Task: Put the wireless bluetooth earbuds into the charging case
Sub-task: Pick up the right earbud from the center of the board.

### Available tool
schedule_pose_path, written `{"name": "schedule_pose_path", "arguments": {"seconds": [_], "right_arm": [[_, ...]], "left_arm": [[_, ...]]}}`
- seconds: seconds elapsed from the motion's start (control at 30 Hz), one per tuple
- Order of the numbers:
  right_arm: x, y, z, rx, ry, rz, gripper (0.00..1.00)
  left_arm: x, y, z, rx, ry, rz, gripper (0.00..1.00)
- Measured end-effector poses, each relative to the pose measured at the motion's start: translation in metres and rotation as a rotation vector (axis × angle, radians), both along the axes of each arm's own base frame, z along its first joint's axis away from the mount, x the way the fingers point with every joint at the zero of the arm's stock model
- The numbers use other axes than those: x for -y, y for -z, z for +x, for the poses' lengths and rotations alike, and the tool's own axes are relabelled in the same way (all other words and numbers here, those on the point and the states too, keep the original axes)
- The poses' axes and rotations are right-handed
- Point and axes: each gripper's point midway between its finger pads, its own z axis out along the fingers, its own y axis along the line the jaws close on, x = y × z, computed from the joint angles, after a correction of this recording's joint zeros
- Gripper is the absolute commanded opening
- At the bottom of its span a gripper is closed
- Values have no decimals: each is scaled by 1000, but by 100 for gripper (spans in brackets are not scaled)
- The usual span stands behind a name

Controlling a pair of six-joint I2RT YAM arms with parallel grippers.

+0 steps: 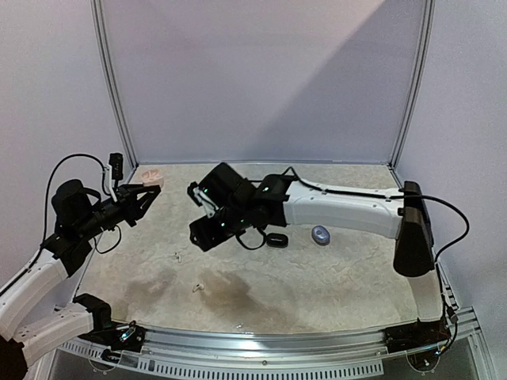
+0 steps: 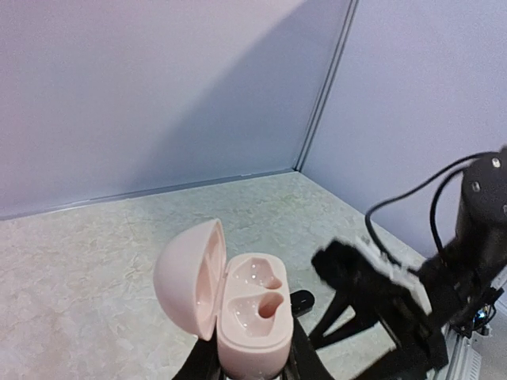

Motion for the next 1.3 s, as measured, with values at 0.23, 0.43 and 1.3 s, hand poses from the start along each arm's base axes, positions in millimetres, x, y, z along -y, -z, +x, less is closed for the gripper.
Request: {"name": "schedule_pose_path", "arguments": {"seconds": [0.23, 0.43, 1.3], "right_arm": [[-26, 46, -48, -46, -102, -72, 70], [-24, 62, -57, -45, -127, -104, 55], [-21, 117, -56, 141, -385, -250, 55]], "left_arm": [[-11, 12, 0, -17, -49, 9, 0], [-15, 32, 4, -73, -52, 46, 0], [-8, 34, -2, -70, 37, 54, 0]]}}
